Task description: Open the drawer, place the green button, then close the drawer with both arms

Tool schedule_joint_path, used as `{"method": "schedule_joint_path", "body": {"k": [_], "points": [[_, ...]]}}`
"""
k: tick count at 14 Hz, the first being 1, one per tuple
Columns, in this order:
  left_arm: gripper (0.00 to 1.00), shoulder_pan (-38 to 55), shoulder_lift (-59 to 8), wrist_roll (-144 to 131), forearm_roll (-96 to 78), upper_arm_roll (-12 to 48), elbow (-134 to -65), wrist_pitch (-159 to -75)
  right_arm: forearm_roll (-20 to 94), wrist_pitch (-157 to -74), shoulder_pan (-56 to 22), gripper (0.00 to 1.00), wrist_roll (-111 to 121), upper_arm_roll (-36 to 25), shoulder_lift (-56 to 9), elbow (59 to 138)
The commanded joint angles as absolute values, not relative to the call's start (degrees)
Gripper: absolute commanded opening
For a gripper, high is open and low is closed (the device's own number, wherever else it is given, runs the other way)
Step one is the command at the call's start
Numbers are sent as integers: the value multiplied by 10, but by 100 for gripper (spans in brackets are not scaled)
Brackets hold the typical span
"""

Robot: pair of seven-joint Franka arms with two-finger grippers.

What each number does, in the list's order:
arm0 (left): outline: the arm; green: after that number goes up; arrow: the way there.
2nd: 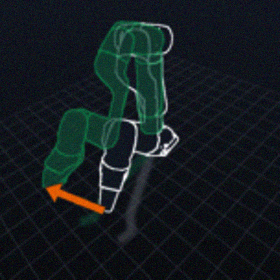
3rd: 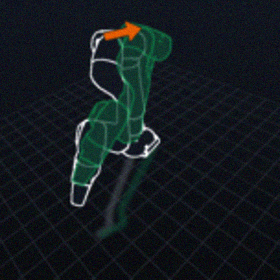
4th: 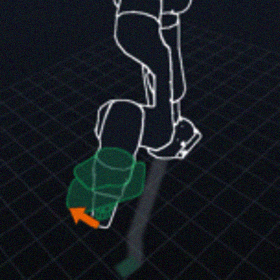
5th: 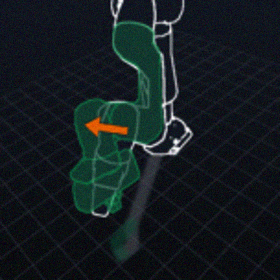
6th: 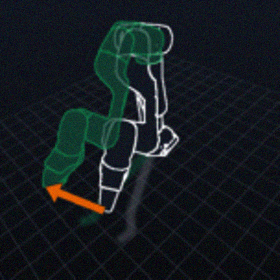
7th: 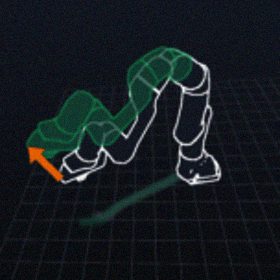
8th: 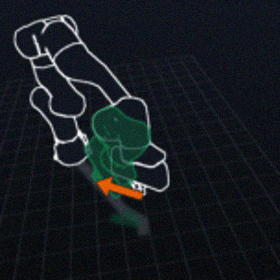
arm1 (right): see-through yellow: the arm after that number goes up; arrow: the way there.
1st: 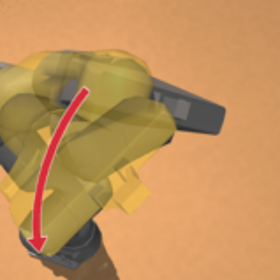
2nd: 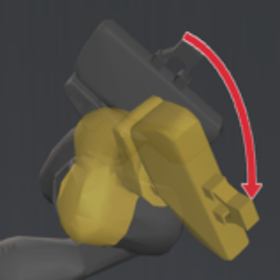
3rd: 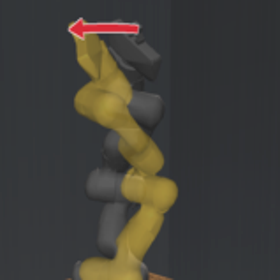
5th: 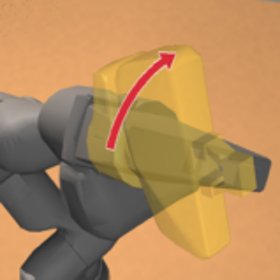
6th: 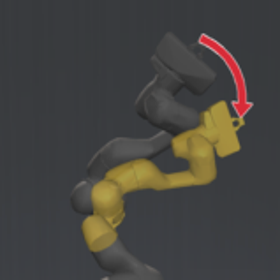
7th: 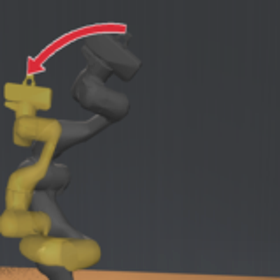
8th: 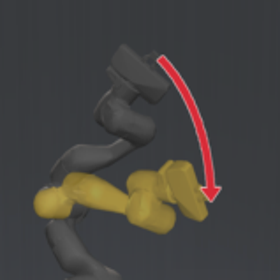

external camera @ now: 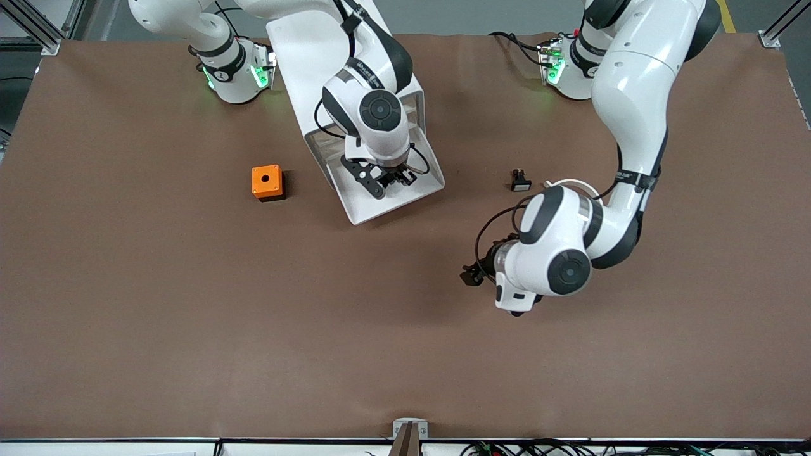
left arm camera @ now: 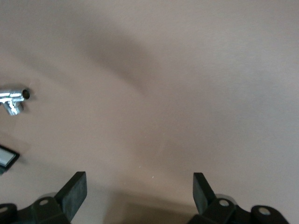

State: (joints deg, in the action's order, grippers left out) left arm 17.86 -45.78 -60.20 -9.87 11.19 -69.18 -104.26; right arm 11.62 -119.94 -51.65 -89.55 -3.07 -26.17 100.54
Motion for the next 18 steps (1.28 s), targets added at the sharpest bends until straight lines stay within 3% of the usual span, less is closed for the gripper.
{"method": "schedule_joint_path", "body": {"k": [1, 9, 10, 11, 12, 18], "points": [[100, 194, -447, -598, -62, 111, -702, -1070, 127, -1195, -526, 0, -910, -37, -274, 996], [100, 231, -446, -600, 10, 111, -708, -1115, 126, -1197, -525, 0, -934, -38, -287, 995], [100, 234, -446, -600, 10, 111, -708, -1115, 126, -1195, -523, 11, -934, -38, -287, 994], [100, 236, -446, -599, 10, 111, -708, -1116, 126, -1195, -520, 45, -934, -38, -286, 993], [100, 239, -448, -599, 10, 111, -708, -1120, 126, -1194, -521, 99, -935, -38, -286, 992], [100, 261, -451, -599, 7, 111, -708, -1136, 119, -1144, -508, 100, -898, -40, -285, 923]]}}
